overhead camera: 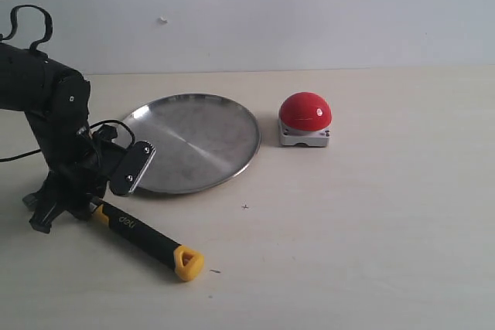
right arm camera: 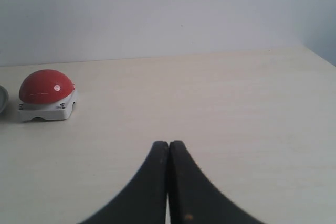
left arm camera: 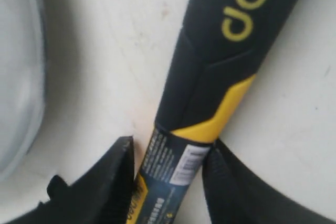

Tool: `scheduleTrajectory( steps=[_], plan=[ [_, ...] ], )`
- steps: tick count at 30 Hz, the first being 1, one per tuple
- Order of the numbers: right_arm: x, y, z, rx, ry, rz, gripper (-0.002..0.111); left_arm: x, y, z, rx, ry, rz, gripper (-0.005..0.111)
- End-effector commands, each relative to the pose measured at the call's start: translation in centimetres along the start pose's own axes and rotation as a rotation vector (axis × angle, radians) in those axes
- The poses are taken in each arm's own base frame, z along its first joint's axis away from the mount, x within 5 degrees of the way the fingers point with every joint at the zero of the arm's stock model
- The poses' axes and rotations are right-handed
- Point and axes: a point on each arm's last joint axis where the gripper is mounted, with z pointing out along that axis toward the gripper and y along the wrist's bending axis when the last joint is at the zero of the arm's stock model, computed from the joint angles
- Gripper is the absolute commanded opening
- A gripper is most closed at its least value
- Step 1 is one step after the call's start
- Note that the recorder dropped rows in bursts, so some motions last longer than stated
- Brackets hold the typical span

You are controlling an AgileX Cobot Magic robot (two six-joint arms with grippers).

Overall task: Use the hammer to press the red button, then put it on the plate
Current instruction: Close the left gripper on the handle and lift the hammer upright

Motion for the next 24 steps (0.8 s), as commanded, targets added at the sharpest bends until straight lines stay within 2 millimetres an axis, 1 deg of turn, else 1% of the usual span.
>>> scheduleTrajectory(
  steps=[1, 4, 8, 13, 14, 15, 17, 18, 19, 22, 24],
  plan=[
    [0.0, 0.0, 0.0, 0.004, -0.013, -0.006, 0.000, -0.2, -0.3, 1.7, 0.030, -0.008, 0.025, 0.000],
    [0.0, 0.0, 0.0, 0.004, -0.013, -0.006, 0.000, -0.2, -0.2, 1.7, 0.020, -0.007, 0.000, 0.000],
    [0.0, 0.0, 0.0, 0.004, -0.013, -0.006, 0.000, 0.5, 0.0, 1.1, -0.013, 0.082, -0.034, 0.000],
    [0.0, 0.0, 0.0, 0.004, -0.013, -0.006, 0.000, 1.0, 0.2, -1.3, -0.067, 0.104, -0.059, 0.000],
    [0.0, 0.0, 0.0, 0.004, -0.013, -0.006, 0.000, 0.8, 0.3, -2.1, -0.092, 0.106, -0.056, 0.000],
    [0.0, 0.0, 0.0, 0.004, -0.013, -0.006, 0.000, 0.5, 0.3, -2.7, -0.111, 0.102, -0.048, 0.000],
    [0.0, 0.0, 0.0, 0.004, -0.013, -0.006, 0.000, -0.7, 0.4, -4.4, -0.169, 0.089, -0.017, 0.000],
    [0.0, 0.0, 0.0, 0.004, -0.013, -0.006, 0.000, -1.7, 0.4, -5.4, -0.204, 0.078, 0.009, 0.000],
    [0.0, 0.0, 0.0, 0.004, -0.013, -0.006, 0.000, -2.3, 0.3, -6.1, -0.224, 0.075, 0.027, 0.000],
    [0.0, 0.0, 0.0, 0.004, -0.013, -0.006, 0.000, -3.9, 0.0, -7.7, -0.270, 0.066, 0.076, 0.000],
    [0.0, 0.0, 0.0, 0.004, -0.013, -0.006, 0.000, -4.7, -0.1, -8.2, -0.288, 0.062, 0.094, 0.000]
  ],
)
